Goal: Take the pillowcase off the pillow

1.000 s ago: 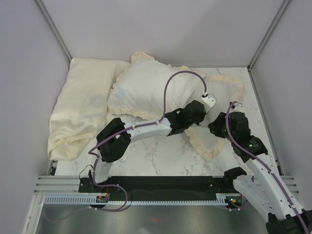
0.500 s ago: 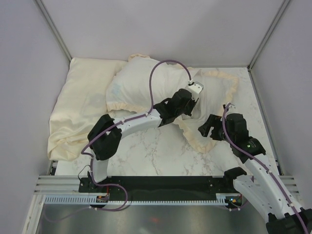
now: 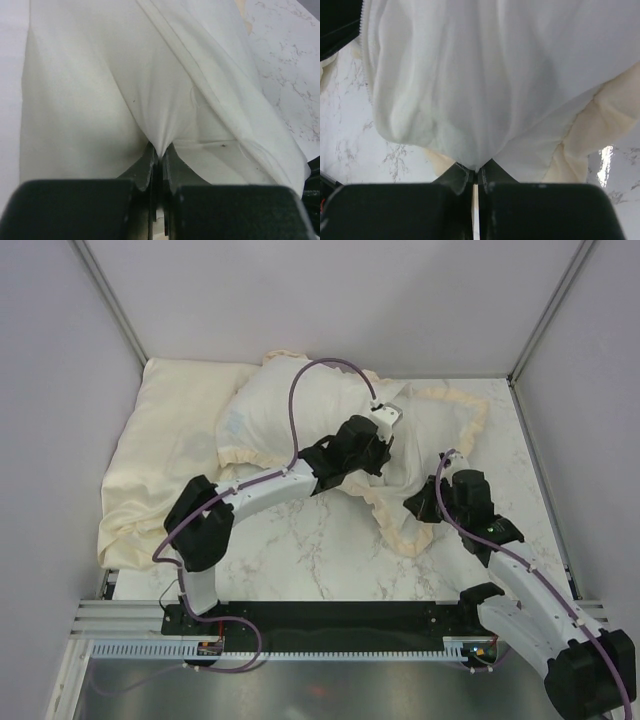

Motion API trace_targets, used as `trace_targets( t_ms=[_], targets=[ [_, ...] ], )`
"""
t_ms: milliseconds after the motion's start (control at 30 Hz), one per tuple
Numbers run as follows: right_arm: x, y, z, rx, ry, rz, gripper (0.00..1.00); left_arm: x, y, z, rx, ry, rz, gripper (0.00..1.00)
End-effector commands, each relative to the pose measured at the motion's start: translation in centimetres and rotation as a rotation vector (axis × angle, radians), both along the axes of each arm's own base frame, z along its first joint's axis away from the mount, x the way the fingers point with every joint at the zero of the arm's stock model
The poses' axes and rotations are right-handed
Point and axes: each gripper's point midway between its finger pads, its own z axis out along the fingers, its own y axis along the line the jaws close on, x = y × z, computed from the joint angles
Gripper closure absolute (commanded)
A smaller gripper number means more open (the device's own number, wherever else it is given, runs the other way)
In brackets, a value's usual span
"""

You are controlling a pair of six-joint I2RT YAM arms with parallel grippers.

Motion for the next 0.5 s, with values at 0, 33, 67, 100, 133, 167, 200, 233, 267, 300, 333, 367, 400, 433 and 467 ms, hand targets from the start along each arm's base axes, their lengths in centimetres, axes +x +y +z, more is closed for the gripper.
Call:
trace_targets(
  t_ms=[0, 33, 67, 100, 133, 167, 200, 233, 267, 300, 333, 367, 400, 433, 467],
  targets=[
    [1.1, -0.4, 2.9, -0.009, -0.120, -0.017, 1.00, 3.2, 5.2, 2.0, -0.045, 0.017, 0.137, 0.98],
    [0.5, -0.9, 2.4, -0.029, -0.093, -0.028, 1.00, 4.5, 7.0, 1.7, -0.064, 0.044, 0.155, 0.98],
    [0.3, -1.2, 2.7, -0.035, -0.103, -0.040, 1.00, 5.1, 8.2, 1.5, -0.061, 0.046, 0.180, 0.98],
    [0.0, -1.7, 2.6, -0.053, -0.091, -0.057, 1.00, 6.0, 10.0, 1.5, -0.060, 0.047, 0.216, 0.98],
    [-0.2, -1.9, 2.6, -0.057, -0.089, -0.062, 1.00, 6.3, 10.5, 1.3, -0.057, 0.050, 0.228, 0.98],
    [-0.3, -2.1, 2.8, -0.056, -0.090, -0.076, 1.00, 6.4, 10.9, 1.8, -0.065, 0.042, 0.235, 0.98],
    [-0.4, -2.3, 2.9, -0.059, -0.084, -0.086, 1.00, 6.4, 10.2, 2.7, -0.117, 0.045, 0.210, 0.98],
    [-0.8, -2.6, 2.5, -0.070, -0.062, -0.097, 1.00, 6.9, 10.9, 3.0, -0.095, 0.016, 0.206, 0.98],
    [-0.9, -2.7, 2.5, -0.072, -0.054, -0.105, 1.00, 6.8, 11.1, 3.5, -0.108, 0.016, 0.196, 0.98],
    [-0.9, -2.9, 2.7, -0.070, -0.050, -0.119, 1.00, 6.9, 11.4, 3.8, -0.115, 0.018, 0.196, 0.98],
    [-1.1, -3.3, 2.5, -0.085, -0.035, -0.140, 1.00, 6.8, 11.9, 3.8, -0.135, 0.039, 0.192, 0.98],
    [-1.1, -3.5, 2.3, -0.094, -0.027, -0.145, 1.00, 6.6, 12.1, 4.1, -0.148, 0.043, 0.186, 0.98],
    [-1.0, -3.6, 2.4, -0.099, -0.026, -0.152, 1.00, 6.3, 12.3, 5.1, -0.169, 0.038, 0.175, 0.98],
    [-1.0, -3.7, 2.3, -0.106, -0.021, -0.153, 1.00, 5.8, 12.4, 5.3, -0.187, 0.052, 0.154, 0.98],
    [-0.8, -3.7, 2.1, -0.112, -0.009, -0.155, 1.00, 5.4, 12.5, 6.2, -0.204, 0.046, 0.146, 0.98]
  ],
)
